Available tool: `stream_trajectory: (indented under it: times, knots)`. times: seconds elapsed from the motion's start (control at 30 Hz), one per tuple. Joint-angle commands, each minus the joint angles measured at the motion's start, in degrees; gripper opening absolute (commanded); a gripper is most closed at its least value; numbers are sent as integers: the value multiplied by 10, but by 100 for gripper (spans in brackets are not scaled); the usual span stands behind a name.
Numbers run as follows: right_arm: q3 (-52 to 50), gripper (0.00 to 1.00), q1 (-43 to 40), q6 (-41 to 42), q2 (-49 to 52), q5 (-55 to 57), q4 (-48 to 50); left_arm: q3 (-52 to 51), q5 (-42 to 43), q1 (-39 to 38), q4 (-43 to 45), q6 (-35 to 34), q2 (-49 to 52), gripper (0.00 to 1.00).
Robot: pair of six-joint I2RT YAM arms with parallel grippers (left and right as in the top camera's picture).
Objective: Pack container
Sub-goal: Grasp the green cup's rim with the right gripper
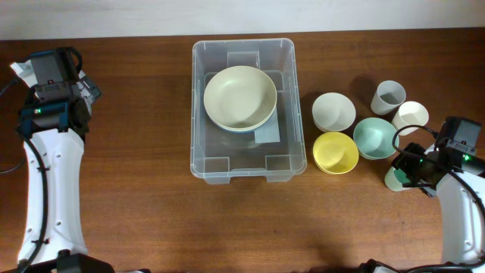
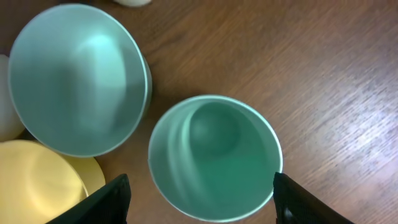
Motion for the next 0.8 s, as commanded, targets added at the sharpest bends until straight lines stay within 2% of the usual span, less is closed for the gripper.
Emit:
stream_trajectory:
  times: [0.0,0.2,0.3,0.37,0.53,0.77]
  knots:
    - [-2,69,-5,5,-1,8,3,6,-8,2,0,5,-1,100]
    - [3,69,-18,10,-1,57,7,6,-9,2,0,5,-1,99]
    - [4,69,-52,19,-1,20,3,6,-8,2,0,5,-1,99]
    - [4,73,-77,16,-1,-19,1,6,-9,2,0,5,-1,99]
    - [2,74,-95,6,6,-60,2,6,-8,2,0,5,-1,99]
    - [-21,67,-87,6,40,-61,25,6,-8,2,0,5,-1,99]
